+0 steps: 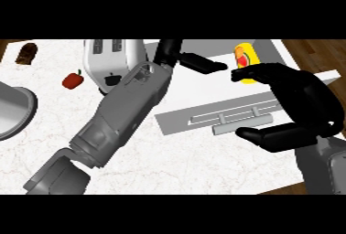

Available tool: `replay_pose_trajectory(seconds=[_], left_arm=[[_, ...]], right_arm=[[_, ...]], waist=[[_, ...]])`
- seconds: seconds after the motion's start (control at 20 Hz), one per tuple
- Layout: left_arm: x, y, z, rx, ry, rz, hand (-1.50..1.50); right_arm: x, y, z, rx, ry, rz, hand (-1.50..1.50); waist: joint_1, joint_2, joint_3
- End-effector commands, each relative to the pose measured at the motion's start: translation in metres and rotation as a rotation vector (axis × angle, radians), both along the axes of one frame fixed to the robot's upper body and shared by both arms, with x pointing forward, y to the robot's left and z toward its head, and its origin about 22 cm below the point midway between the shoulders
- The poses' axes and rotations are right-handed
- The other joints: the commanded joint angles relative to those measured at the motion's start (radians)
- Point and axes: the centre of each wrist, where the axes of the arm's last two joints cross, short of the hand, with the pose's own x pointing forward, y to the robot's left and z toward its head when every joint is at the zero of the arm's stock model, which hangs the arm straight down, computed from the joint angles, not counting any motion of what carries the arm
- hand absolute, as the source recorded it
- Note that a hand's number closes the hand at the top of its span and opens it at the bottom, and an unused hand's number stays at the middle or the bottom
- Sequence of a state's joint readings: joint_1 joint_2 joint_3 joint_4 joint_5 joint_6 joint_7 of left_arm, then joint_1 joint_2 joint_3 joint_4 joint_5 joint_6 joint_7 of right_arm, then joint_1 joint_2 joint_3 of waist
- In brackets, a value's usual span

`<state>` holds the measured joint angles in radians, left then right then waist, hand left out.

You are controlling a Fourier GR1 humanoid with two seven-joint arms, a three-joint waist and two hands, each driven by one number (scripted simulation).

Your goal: Pick up the cup, place it into the drawer and close the drawer

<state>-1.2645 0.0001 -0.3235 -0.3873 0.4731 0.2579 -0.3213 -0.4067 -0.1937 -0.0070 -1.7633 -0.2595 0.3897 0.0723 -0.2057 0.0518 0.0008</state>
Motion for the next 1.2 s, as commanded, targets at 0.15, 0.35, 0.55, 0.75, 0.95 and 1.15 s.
replay_pose_trajectory(seconds=[0.15, 0.35, 0.55, 0.75, 0.95, 1.15], left_arm=[[-0.003, 0.006, -0.008, -0.199, -0.074, 0.028, -1.5], [0.0, 0.004, -0.002, -0.197, -0.1, 0.088, -1.5], [0.003, 0.002, 0.005, -0.218, -0.079, 0.104, -1.5], [-0.001, 0.009, -0.011, -0.291, -0.078, 0.115, -1.5], [-0.003, 0.017, -0.024, -0.308, -0.079, 0.105, -1.5], [-0.002, 0.029, -0.018, -0.343, -0.07, 0.062, -1.5]], right_arm=[[-0.005, 0.005, -0.004, -0.222, 0.075, 0.27, 1.5], [-0.013, -0.001, -0.009, -0.496, 0.131, 0.274, 1.5], [-0.016, -0.007, -0.007, -0.659, 0.07, 0.113, -1.5], [-0.023, 0.002, -0.045, -0.774, 0.075, 0.039, -1.5], [-0.009, 0.02, -0.089, -0.866, 0.115, -0.025, -1.5], [0.016, 0.003, -0.132, -0.934, 0.191, 0.012, -1.5]], waist=[[0.031, -0.013, -0.002], [0.06, -0.023, -0.001], [0.117, -0.031, 0.0], [0.146, -0.035, 0.001], [0.205, -0.039, 0.0], [0.247, -0.044, 0.001]])
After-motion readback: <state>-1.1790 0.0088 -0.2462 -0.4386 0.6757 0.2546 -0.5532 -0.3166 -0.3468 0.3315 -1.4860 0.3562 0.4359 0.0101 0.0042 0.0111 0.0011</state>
